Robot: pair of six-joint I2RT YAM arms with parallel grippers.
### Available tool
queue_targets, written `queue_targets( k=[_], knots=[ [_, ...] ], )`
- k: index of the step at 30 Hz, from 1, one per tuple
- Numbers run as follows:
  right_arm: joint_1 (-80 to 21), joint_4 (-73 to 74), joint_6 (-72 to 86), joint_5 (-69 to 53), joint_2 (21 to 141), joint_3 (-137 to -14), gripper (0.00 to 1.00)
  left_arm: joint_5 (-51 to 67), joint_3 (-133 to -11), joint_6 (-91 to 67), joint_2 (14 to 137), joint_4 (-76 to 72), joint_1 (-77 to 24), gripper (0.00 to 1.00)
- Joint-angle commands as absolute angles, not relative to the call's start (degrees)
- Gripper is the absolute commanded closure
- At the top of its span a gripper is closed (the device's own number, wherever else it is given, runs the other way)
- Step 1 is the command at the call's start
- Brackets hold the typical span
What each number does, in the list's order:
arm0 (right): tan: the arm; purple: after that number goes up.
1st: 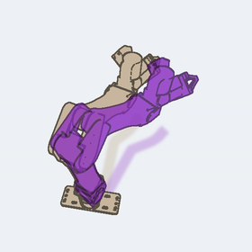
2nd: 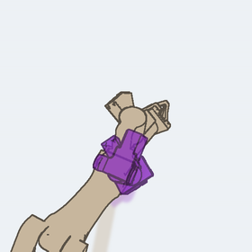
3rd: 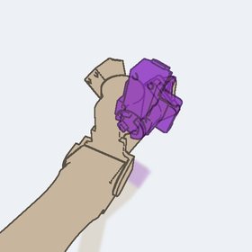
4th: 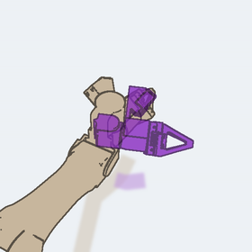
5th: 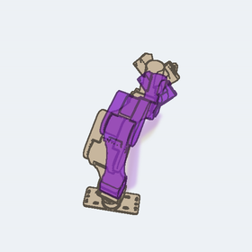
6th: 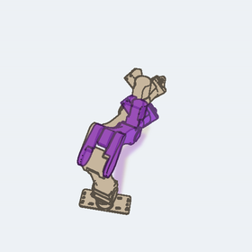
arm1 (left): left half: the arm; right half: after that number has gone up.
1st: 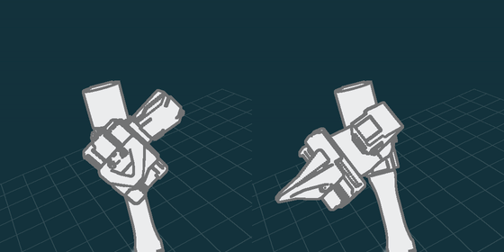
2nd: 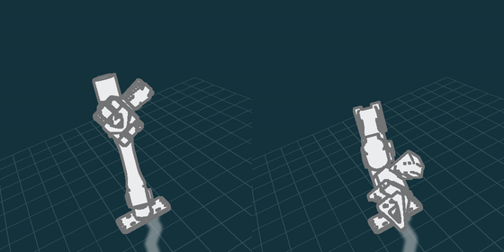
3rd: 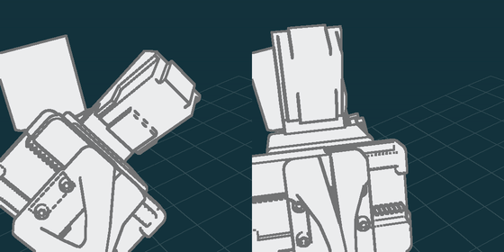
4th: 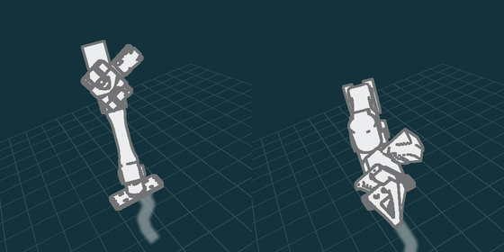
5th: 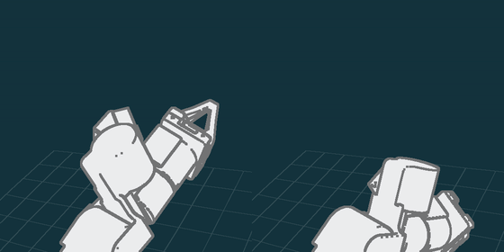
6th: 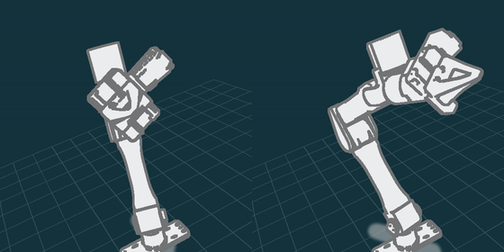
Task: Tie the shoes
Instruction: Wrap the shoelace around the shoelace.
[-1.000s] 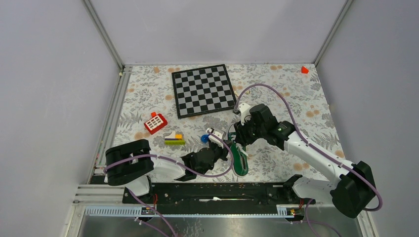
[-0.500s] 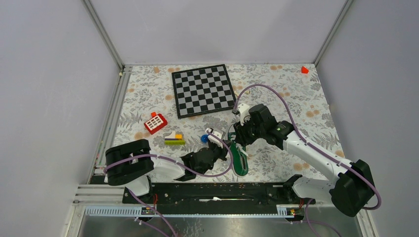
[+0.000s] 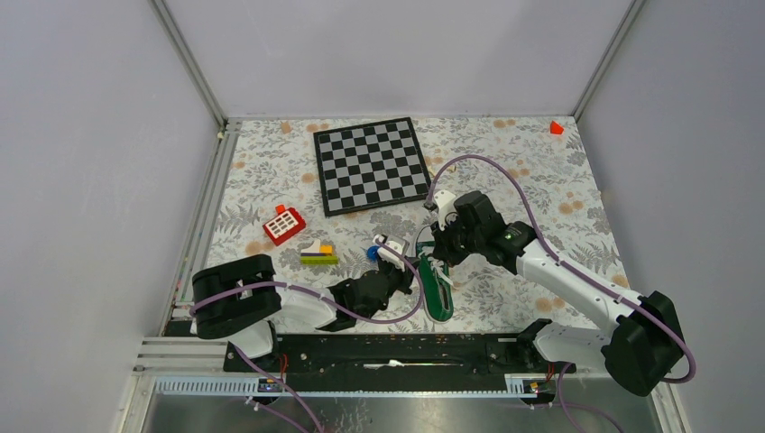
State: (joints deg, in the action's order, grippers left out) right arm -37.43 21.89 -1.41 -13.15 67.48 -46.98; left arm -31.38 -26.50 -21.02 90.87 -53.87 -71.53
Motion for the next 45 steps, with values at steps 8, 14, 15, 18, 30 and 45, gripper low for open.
queue_targets(
  k=[8, 14, 15, 18, 30, 45],
  knots=[
    [-37.05, 18.84, 1.84, -19.19, 62.61, -47.11, 1.00, -26.15, -27.56, -21.48, 91.65, -58.32, -71.37, 1.00],
    [-37.05, 19.08, 2.80, -19.11, 60.70, -45.91, 1.00, -21.56, -29.54, -22.54, 94.12, -58.25, -71.52, 1.00],
    [-37.08, 19.34, 2.81, -19.08, 60.82, -45.78, 1.00, -21.49, -29.72, -22.69, 94.43, -58.39, -71.50, 1.00],
    [-37.09, 19.72, 2.81, -19.24, 61.15, -45.32, 1.00, -22.00, -30.77, -22.55, 95.29, -58.64, -71.54, 1.00],
    [-37.09, 19.88, 2.72, -18.12, 61.59, -45.19, 1.00, -22.63, -31.20, -20.27, 93.65, -55.02, -71.56, 0.81],
    [-37.07, 19.33, 3.07, -18.28, 62.69, -45.76, 1.00, -25.12, -28.88, -19.42, 91.97, -56.59, -71.57, 0.45]
  ],
)
